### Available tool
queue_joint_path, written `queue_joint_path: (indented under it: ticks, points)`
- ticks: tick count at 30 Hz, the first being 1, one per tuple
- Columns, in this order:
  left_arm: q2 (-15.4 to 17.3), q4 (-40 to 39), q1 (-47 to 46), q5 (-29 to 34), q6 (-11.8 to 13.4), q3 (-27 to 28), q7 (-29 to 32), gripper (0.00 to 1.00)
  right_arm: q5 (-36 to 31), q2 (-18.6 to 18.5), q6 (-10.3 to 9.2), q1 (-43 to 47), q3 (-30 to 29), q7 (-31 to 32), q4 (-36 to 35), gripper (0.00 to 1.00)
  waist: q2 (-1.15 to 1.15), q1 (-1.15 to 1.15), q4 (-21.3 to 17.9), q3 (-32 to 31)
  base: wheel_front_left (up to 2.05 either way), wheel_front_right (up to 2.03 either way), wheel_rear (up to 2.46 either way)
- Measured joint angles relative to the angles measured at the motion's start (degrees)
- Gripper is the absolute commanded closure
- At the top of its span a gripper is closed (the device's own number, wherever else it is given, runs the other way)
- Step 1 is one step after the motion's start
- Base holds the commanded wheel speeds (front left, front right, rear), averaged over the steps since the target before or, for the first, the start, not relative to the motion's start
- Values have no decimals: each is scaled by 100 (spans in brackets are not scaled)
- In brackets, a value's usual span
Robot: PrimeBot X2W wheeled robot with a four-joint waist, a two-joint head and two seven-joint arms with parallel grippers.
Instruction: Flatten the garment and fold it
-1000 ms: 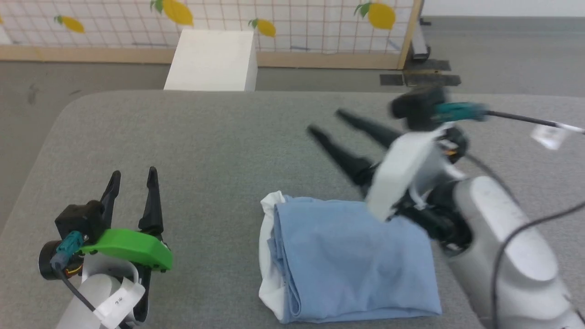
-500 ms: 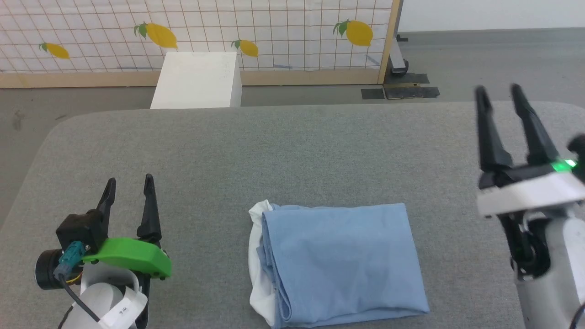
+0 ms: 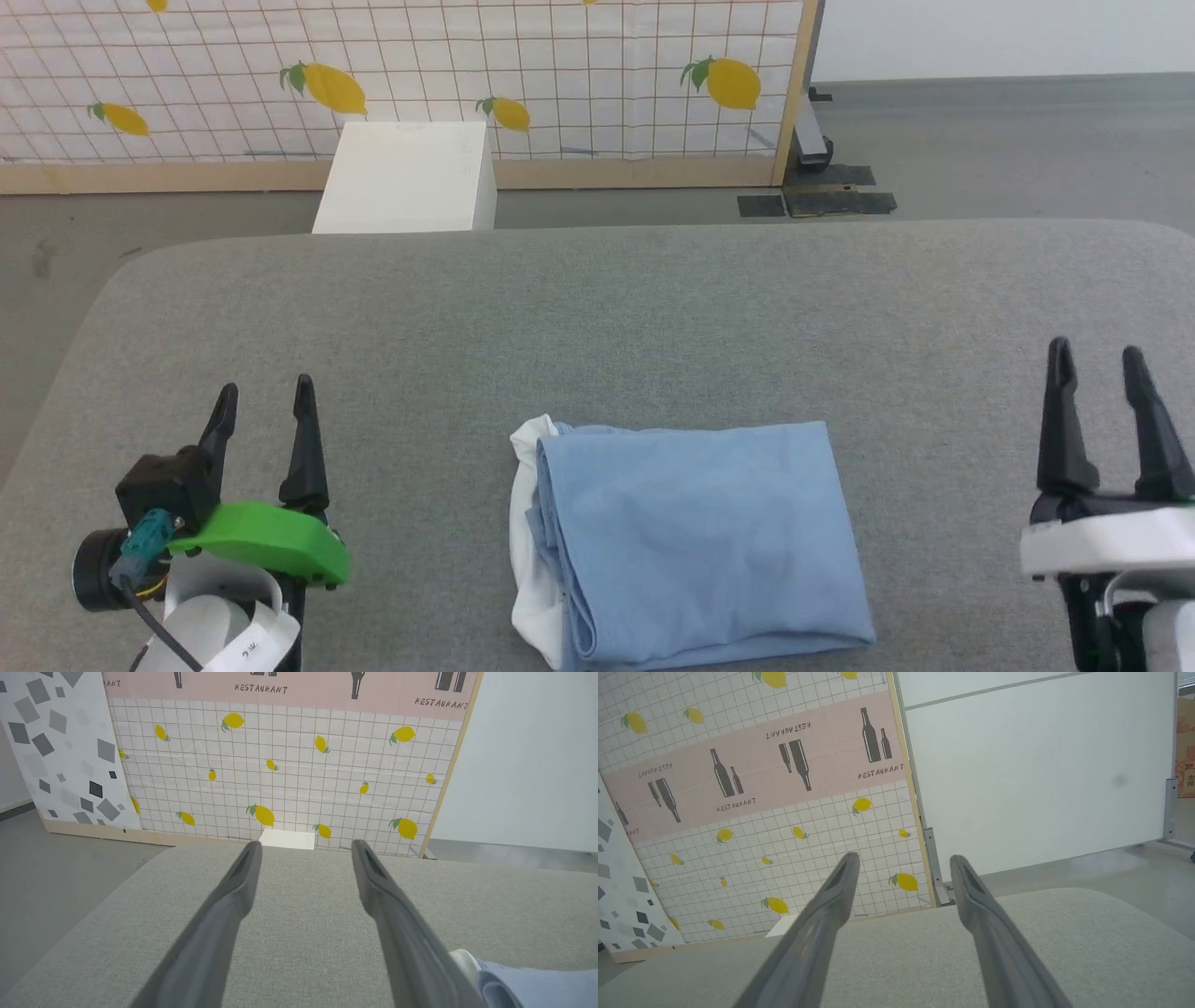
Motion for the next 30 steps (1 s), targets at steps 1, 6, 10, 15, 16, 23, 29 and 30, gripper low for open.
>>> queue_joint_path:
  ticks: [1,6,10,15,16,23,29,30]
  points:
    - [1,2,20,-26,-23,5,1,0,-20,4,0,54,24,11,0,0,0,0,5,0,0,0,0]
    - [8,43,61,-134,-48,112,0,0,-69,54,0,279,155,109,-3,0,0,0,49,2,0,0,0]
    - [34,99,80,-152,-148,92,4,0,-77,70,0,359,201,110,15,0,0,0,75,26,0,0,0]
    - [44,222,91,-315,-274,25,36,0,-120,94,0,382,198,153,90,0,0,0,90,84,0,0,0]
    - [46,238,97,-327,-291,10,37,0,-141,94,0,382,194,163,107,0,0,0,91,90,0,0,0]
    - [52,268,103,-332,-293,-24,37,0,-358,71,0,398,214,336,157,0,0,0,87,111,0,0,0]
    - [53,271,108,-328,-292,-64,36,0,-490,36,0,414,234,519,180,0,0,0,71,92,0,0,0]
    - [53,272,108,-326,-292,-69,36,0,-534,22,0,426,241,571,186,0,0,0,70,85,0,0,0]
